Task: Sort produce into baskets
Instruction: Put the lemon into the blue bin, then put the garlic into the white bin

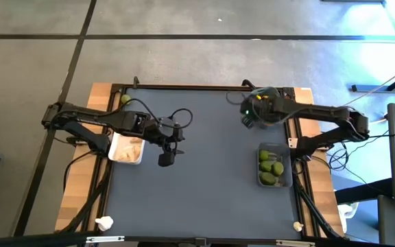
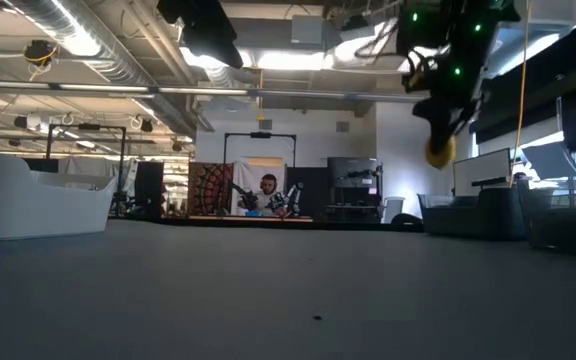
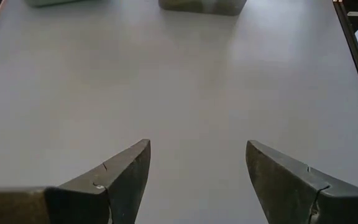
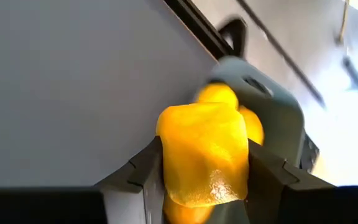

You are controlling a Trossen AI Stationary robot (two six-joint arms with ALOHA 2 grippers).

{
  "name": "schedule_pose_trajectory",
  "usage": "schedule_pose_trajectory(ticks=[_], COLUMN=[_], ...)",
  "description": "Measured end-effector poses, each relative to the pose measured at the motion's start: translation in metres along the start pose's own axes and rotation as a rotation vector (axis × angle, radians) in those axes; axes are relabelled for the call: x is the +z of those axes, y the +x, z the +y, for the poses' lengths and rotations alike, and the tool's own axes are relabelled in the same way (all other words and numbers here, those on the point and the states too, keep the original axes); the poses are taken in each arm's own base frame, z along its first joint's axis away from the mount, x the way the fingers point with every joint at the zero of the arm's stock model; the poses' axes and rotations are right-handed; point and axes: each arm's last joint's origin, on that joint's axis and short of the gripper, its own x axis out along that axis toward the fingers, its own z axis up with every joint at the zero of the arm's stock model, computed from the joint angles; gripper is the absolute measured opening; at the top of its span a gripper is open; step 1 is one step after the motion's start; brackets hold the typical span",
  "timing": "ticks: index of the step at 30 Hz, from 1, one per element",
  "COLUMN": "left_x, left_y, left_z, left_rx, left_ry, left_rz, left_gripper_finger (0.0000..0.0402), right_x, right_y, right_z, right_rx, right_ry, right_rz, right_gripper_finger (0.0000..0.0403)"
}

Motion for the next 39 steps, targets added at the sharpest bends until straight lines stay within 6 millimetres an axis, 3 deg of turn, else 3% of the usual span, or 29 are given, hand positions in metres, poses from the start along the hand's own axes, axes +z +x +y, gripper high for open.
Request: schedule_pose_trajectory(ticks=[7,13,28,31,39], left_x=[0.0,0.0,0.0,0.0,0.0], left_y=[0.0,0.0,0.0,0.0,0.0], left_z=[0.0,0.0,0.0,0.0,0.0], left_rx=[0.0,0.0,0.0,0.0,-0.001], left_ry=[0.0,-0.001,-0.002,-0.002,-0.002], left_rz=[0.0,0.0,0.0,0.0,0.001], left_gripper_finger=[0.026,0.026,0.026,0.026,0.026], right_x=[0.002,-0.016,-0.04,-0.039,-0.038], right_y=[0.025,0.052,0.08,0.081,0.081], right_z=[-0.035,-0.052,-0.059,-0.057,-0.056], right_rx=[-0.014,-0.035,-0.052,-0.002,0.027], right_ry=[0.142,0.217,0.281,0.294,0.299], right_rz=[0.125,0.237,0.305,0.302,0.301], right_gripper_finger=[0.0158,0.0159,0.0161,0.0181,0.0286])
